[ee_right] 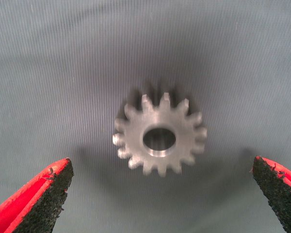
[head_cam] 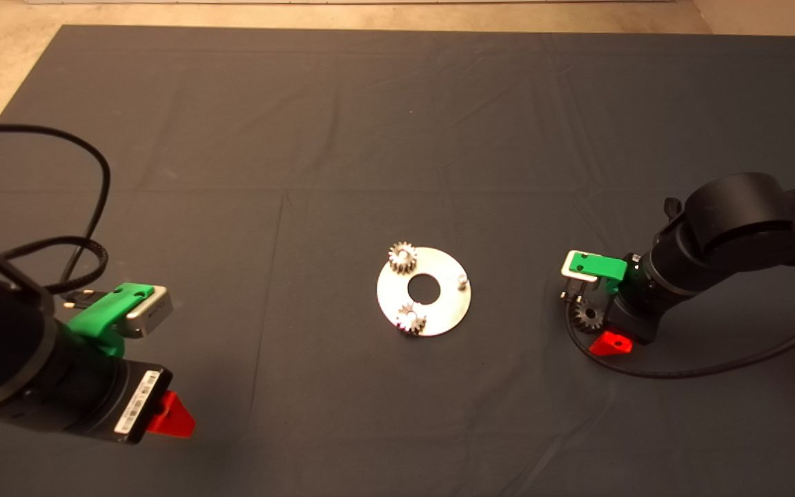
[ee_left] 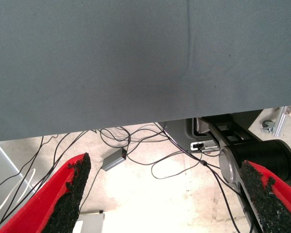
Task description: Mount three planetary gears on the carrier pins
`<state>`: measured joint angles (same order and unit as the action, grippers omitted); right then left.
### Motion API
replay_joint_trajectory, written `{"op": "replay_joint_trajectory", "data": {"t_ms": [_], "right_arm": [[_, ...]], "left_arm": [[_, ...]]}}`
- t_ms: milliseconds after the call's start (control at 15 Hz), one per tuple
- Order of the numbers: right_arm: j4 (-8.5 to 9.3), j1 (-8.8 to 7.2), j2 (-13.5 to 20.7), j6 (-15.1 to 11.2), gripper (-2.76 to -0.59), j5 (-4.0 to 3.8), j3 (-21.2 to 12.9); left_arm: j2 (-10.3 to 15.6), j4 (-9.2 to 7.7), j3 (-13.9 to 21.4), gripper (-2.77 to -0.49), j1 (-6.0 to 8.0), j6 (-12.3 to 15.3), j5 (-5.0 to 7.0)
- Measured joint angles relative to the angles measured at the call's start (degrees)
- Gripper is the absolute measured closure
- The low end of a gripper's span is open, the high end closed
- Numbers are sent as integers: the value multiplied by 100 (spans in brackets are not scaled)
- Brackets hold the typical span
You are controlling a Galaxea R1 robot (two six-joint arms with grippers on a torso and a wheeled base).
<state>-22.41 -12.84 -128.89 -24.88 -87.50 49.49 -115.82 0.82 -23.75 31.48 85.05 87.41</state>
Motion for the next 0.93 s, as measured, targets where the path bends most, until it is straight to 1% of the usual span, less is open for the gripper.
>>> {"op": "replay_joint_trajectory", "data": {"t_ms": [133,200,400,533,667,733,800,933], "right_arm": [[-33,0,-61,0,-274,0,19],[-57,12,-94,0,-269,3,23],[-79,49,-160,0,-267,2,39],[-107,49,-195,-2,-254,2,48],[-121,49,-215,-3,-254,3,61],[-127,49,-226,-2,-250,2,67],[-129,50,-241,-4,-241,2,83],[-134,61,-272,-4,-240,2,124]], "left_arm": [[14,-2,2,-218,0,0,1],[32,-2,6,-218,0,1,2],[80,-8,27,-218,0,0,2],[99,-11,29,-218,0,0,2],[118,-18,43,-218,0,0,2],[134,-18,49,-218,0,0,2],[141,-20,52,-218,0,2,2],[141,-20,54,-218,0,2,0]]}}
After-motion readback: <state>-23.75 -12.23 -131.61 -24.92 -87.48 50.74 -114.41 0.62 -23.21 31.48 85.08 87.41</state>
